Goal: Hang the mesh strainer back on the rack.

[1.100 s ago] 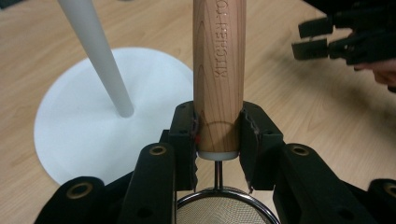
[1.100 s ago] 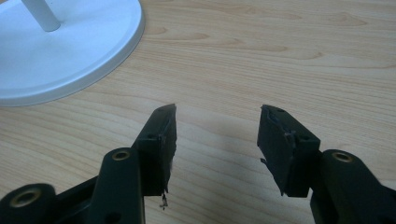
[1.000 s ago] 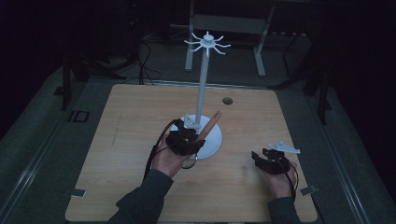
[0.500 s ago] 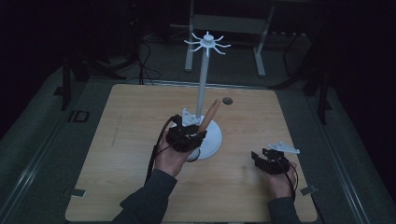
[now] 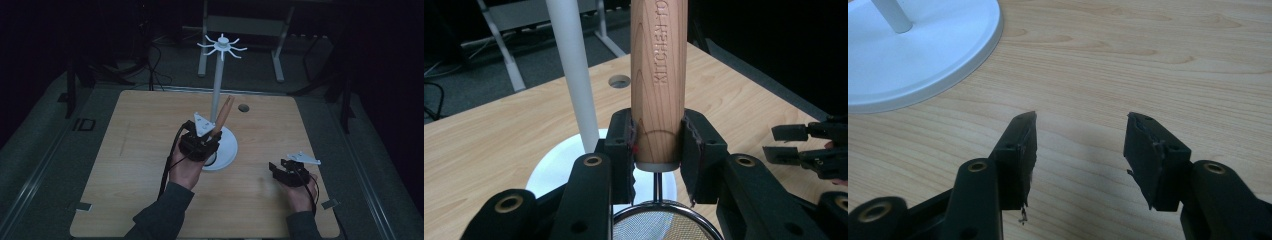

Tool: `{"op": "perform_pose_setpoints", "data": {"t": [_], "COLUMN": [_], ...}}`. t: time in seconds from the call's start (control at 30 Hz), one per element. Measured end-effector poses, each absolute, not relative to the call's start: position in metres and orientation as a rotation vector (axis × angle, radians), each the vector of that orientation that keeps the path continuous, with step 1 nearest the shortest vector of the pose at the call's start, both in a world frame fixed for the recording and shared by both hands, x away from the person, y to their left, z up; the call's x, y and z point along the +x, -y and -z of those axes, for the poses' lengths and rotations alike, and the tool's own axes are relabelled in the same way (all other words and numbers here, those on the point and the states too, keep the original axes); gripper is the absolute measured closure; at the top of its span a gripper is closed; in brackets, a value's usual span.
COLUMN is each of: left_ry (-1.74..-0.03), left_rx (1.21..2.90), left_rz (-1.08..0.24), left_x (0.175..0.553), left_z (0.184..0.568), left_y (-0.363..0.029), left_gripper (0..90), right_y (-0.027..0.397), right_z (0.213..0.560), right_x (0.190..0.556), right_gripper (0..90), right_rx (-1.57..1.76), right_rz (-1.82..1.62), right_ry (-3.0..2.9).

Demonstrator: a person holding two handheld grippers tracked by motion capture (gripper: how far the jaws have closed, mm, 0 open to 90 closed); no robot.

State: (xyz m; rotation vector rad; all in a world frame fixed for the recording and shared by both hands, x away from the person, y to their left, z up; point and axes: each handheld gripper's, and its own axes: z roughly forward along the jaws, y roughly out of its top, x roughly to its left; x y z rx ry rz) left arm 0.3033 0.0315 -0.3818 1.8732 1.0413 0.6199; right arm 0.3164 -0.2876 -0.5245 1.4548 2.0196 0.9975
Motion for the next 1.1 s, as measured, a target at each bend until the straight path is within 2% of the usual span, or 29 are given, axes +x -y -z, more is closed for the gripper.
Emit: {"op": "perform_pose_setpoints", "data": {"t": [1.1], "left_ry": [-1.095], "left_rx": [1.635], "left_rz": [-0.902], "left_x": [0.292], "left_z": [0.348], "left_y": [-0.022], "left_gripper": [68.9], "right_y": [0.286], "right_z": [0.526], "right_x": [0.317], "right_gripper": [46.5], "right_rx": [1.452], "right_rz": [-0.995], "right_ry": [-2.026]}}
